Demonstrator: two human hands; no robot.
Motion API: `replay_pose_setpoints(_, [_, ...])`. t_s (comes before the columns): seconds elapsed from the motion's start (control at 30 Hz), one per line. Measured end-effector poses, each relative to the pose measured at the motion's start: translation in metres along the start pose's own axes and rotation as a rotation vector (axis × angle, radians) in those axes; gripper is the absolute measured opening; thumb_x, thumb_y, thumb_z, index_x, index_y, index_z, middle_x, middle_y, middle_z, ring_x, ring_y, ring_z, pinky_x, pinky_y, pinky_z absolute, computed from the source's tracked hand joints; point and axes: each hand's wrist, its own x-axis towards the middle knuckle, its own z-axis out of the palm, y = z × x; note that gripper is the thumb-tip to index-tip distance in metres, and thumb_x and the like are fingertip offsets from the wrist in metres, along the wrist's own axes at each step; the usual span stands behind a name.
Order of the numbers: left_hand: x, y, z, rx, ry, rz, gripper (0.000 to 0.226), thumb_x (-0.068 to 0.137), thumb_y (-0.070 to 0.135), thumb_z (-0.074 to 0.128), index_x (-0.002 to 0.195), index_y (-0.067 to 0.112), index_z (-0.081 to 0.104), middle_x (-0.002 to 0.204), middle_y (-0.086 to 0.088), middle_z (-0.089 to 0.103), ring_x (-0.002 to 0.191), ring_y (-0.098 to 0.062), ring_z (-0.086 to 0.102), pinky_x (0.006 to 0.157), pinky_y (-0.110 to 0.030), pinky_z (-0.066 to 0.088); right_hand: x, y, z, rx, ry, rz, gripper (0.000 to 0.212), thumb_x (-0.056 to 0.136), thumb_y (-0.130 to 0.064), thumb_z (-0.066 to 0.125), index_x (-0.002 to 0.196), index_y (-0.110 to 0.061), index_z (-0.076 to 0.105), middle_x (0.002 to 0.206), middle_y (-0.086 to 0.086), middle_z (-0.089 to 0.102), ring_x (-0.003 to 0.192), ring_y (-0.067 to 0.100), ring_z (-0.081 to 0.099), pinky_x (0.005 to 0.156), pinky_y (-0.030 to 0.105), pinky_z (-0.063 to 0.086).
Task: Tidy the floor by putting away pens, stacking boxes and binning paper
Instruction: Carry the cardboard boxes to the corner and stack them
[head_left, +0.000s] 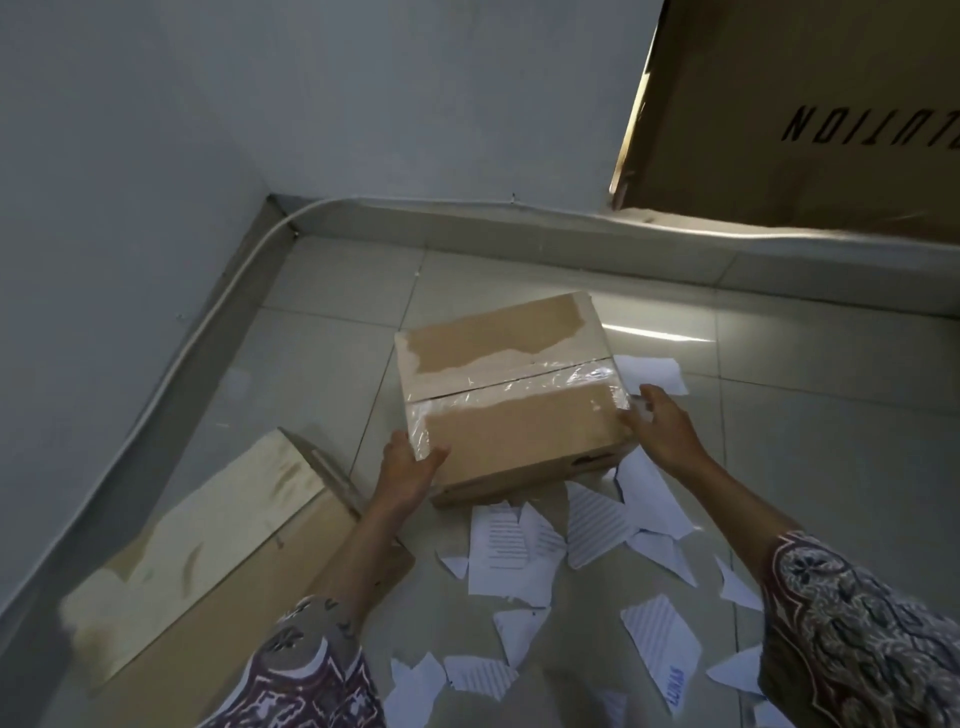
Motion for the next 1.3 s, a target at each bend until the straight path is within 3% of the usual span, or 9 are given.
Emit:
replay_pose_setpoints(0.13, [0.029,-0.017,0.013,-0.069,0.03,-0.034,0.047,0.086,0.026,0.063,0.121,0.004,0.041,0.125,-0.019,0.051,0.112,-0.035,0.055,0.094,-0.046,0.048,0.02,0.023,0.016,0.114,-0.017,0.042,0.038,0.093,-0.024,0.052,0.125,-0.005,0.049,0.127,0.016,0.056,0.1,0.02,0.05,0.08,0.029,0.037])
replay_pose_setpoints(0.4, [0.057,-0.026,0.016,-0.142,0.082,-0.019,0.038,0.089,0.006,0.054,0.125,0.007,0.043,0.113,-0.014,0.053,0.092,-0.03,0.054,0.054,-0.028,0.047,0.04,0.033,0.035,0.244,-0.031,0.041,0.036,0.097,-0.013,0.042,0.133,-0.008,0.043,0.128,0.013,0.051,0.107,0.021,0.047,0.087,0.033,0.039])
replay_pose_setpoints(0.57, [0.085,-0.014,-0.032,-0.115,0.143,0.017,0.034,0.084,0.004,0.055,0.118,0.006,0.049,0.115,-0.018,0.056,0.101,-0.038,0.058,0.076,-0.051,0.055,0.058,-0.009,0.053,0.336,-0.041,-0.046,0.034,0.096,-0.009,0.039,0.13,-0.011,0.046,0.115,0.005,0.053,0.102,0.019,0.049,0.071,0.025,0.043])
replay_pose_setpoints(0.63, [0.098,-0.009,-0.055,-0.131,0.158,0.005,0.031,0.085,0.005,0.055,0.115,0.005,0.05,0.109,-0.018,0.056,0.093,-0.038,0.059,0.07,-0.055,0.054,0.068,-0.031,0.067,0.382,-0.041,-0.072,0.034,0.096,-0.007,0.039,0.129,-0.011,0.047,0.114,0.004,0.054,0.1,0.019,0.051,0.067,0.022,0.043])
replay_pose_setpoints(0.73, [0.117,-0.002,-0.088,-0.2,0.188,0.008,0.022,0.086,0.007,0.054,0.108,0.009,0.052,0.101,-0.015,0.055,0.077,-0.032,0.056,0.06,-0.044,0.053,0.085,-0.059,0.093,0.441,-0.035,-0.099,0.034,0.095,-0.003,0.038,0.127,-0.009,0.048,0.113,0.006,0.056,0.1,0.02,0.053,0.064,0.021,0.044])
replay_pose_setpoints(0.93, [0.166,0.006,-0.143,-0.3,0.27,0.034,0.017,0.086,0.009,0.054,0.102,0.014,0.053,0.108,-0.009,0.048,0.095,-0.032,0.048,0.069,-0.05,0.053,0.119,-0.098,0.147,0.53,-0.051,-0.146,0.035,0.097,-0.003,0.035,0.13,-0.008,0.046,0.115,0.006,0.055,0.101,0.019,0.052,0.079,0.03,0.044])
replay_pose_setpoints(1.07, [0.207,0.001,-0.174,-0.308,0.317,0.09,0.021,0.081,0.01,0.059,0.102,0.01,0.056,0.11,-0.011,0.052,0.095,-0.034,0.05,0.065,-0.045,0.052,0.147,-0.118,0.189,0.559,-0.055,-0.19,0.034,0.098,-0.003,0.033,0.129,-0.008,0.045,0.115,0.005,0.054,0.099,0.018,0.052,0.068,0.022,0.046])
replay_pose_setpoints(1.23, [0.245,-0.005,-0.196,-0.282,0.338,0.195,0.041,0.075,0.008,0.067,0.114,0.008,0.054,0.107,-0.012,0.056,0.078,-0.027,0.056,0.059,-0.034,0.047,0.176,-0.128,0.236,0.555,0.01,-0.195,0.033,0.097,-0.007,0.034,0.128,-0.01,0.044,0.124,0.01,0.055,0.105,0.022,0.052,0.095,0.04,0.047])
replay_pose_setpoints(1.3, [0.257,-0.01,-0.2,-0.238,0.341,0.227,0.05,0.072,0.006,0.07,0.118,0.007,0.053,0.107,-0.012,0.058,0.077,-0.026,0.057,0.059,-0.031,0.044,0.183,-0.135,0.251,0.57,0.05,-0.182,0.032,0.097,-0.008,0.034,0.128,-0.011,0.043,0.123,0.012,0.055,0.104,0.025,0.054,0.093,0.043,0.048])
